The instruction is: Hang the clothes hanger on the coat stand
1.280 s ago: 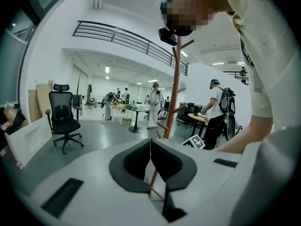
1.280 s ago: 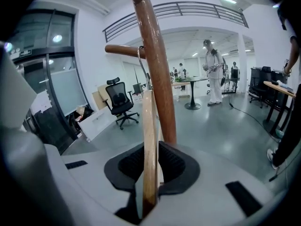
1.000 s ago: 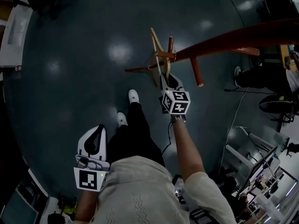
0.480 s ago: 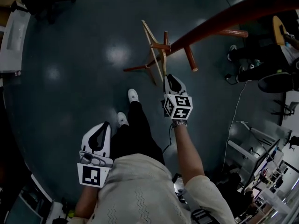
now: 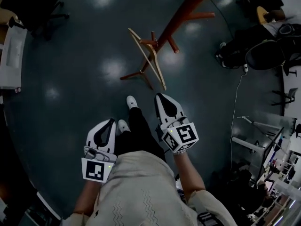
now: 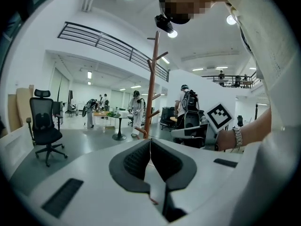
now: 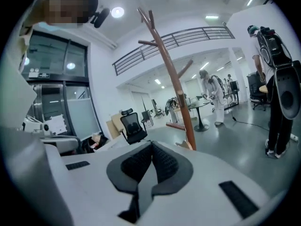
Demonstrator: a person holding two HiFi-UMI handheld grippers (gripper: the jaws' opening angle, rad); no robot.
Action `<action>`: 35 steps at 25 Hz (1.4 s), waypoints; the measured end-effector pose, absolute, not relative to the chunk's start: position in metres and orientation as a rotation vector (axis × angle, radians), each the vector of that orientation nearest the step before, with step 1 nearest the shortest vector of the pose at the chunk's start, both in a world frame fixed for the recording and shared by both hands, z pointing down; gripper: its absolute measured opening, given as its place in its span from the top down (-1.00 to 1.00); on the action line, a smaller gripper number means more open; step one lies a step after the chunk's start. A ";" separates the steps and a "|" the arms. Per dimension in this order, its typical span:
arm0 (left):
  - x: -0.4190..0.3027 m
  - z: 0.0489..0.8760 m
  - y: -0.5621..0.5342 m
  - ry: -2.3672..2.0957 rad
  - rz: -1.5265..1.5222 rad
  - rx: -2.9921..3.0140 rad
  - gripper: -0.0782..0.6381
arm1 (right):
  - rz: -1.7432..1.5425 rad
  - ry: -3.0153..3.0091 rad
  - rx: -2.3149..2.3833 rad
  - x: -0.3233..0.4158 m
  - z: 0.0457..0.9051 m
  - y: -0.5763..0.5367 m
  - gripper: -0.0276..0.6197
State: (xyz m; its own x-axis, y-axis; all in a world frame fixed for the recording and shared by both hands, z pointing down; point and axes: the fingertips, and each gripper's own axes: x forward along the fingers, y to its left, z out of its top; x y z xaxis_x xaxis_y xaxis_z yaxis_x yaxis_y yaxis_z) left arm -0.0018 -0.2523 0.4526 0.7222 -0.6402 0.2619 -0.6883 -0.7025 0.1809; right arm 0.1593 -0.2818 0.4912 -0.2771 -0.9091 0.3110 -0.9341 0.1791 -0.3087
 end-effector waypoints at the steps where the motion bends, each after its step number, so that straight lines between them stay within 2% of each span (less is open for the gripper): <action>1: -0.001 0.448 -0.248 -1.036 0.242 2.681 0.74 | 0.655 -2.386 1.858 0.154 0.476 -0.273 0.85; 11: -0.004 0.388 -0.208 -0.989 0.013 2.795 0.74 | 0.571 -2.441 1.890 0.103 0.380 -0.181 0.85; 24: -0.040 0.378 -0.176 -1.105 -0.062 2.770 0.74 | 0.523 -2.485 1.803 0.067 0.367 -0.142 0.85; 35: -0.020 0.375 -0.169 -0.992 -0.065 2.811 0.74 | 0.520 -2.411 1.833 0.076 0.378 -0.133 0.85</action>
